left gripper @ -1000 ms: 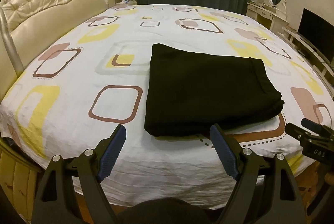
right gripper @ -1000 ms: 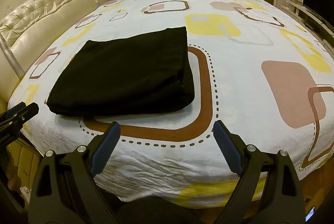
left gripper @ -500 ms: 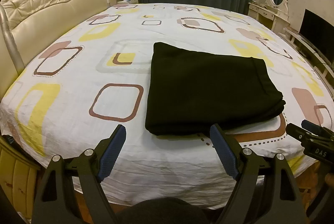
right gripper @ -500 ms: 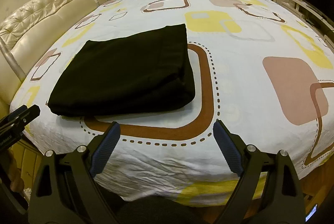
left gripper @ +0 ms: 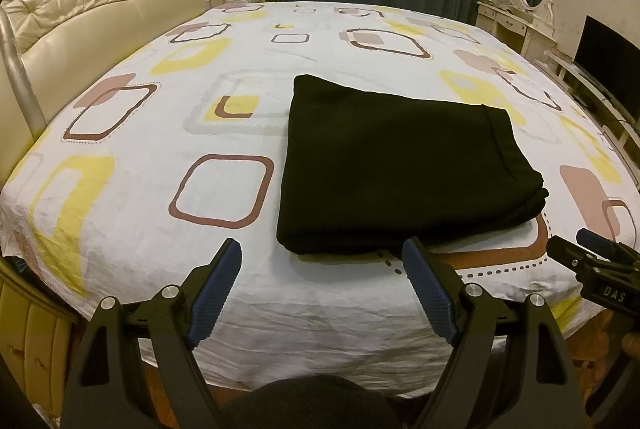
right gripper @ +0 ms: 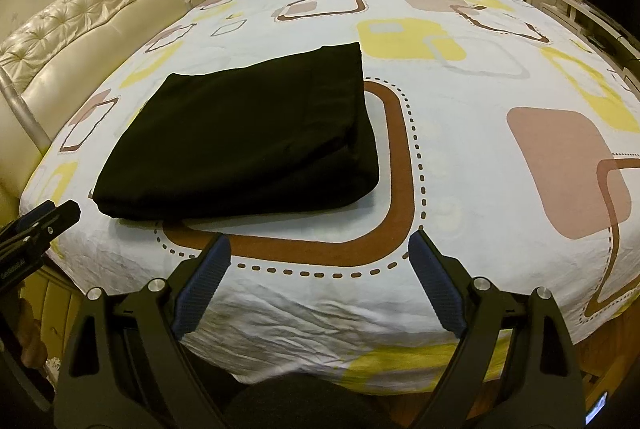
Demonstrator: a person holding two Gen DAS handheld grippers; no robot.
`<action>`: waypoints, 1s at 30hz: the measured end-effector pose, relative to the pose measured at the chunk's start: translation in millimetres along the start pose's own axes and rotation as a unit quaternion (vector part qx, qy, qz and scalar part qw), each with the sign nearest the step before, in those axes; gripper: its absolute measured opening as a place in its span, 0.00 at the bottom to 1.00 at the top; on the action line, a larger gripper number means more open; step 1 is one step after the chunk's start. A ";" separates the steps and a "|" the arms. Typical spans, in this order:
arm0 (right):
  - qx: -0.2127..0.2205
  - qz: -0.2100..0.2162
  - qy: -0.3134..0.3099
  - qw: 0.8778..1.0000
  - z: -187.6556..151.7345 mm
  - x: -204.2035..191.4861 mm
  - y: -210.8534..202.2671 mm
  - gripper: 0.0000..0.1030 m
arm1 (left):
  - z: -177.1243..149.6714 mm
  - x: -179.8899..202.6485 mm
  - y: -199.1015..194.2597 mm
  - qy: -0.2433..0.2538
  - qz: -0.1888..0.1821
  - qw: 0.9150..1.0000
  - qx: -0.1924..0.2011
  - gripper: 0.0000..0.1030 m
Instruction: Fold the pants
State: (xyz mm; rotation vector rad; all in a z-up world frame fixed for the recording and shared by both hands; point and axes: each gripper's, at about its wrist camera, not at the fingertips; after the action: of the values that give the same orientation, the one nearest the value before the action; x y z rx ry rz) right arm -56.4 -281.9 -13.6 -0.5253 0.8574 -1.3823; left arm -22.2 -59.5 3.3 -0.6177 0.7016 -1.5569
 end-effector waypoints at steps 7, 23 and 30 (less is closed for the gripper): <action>-0.001 0.001 0.000 1.000 -1.0 -0.9 0.9 0.88 | -0.6 2.4 0.1 0.005 0.007 1.000 0.002 0.79; -0.006 0.003 -0.002 1.000 -2.8 -3.9 1.1 0.88 | -0.5 8.3 -0.3 0.018 0.014 1.000 0.002 0.79; -0.009 0.004 -0.005 1.000 -3.9 -6.3 1.1 0.88 | 0.1 9.1 -1.0 0.016 0.016 1.000 0.005 0.79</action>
State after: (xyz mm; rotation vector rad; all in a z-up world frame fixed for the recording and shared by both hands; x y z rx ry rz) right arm -58.6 -275.0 -15.5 -0.5418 0.8630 -1.3645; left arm -23.8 -68.6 3.9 -0.5734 0.7237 -1.5422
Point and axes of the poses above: each gripper's, at about its wrist camera, not at the fingertips, and y roughly the way its jaws point, x to its right, z to its top, and after that the axes turned 4 degrees about y, right-handed
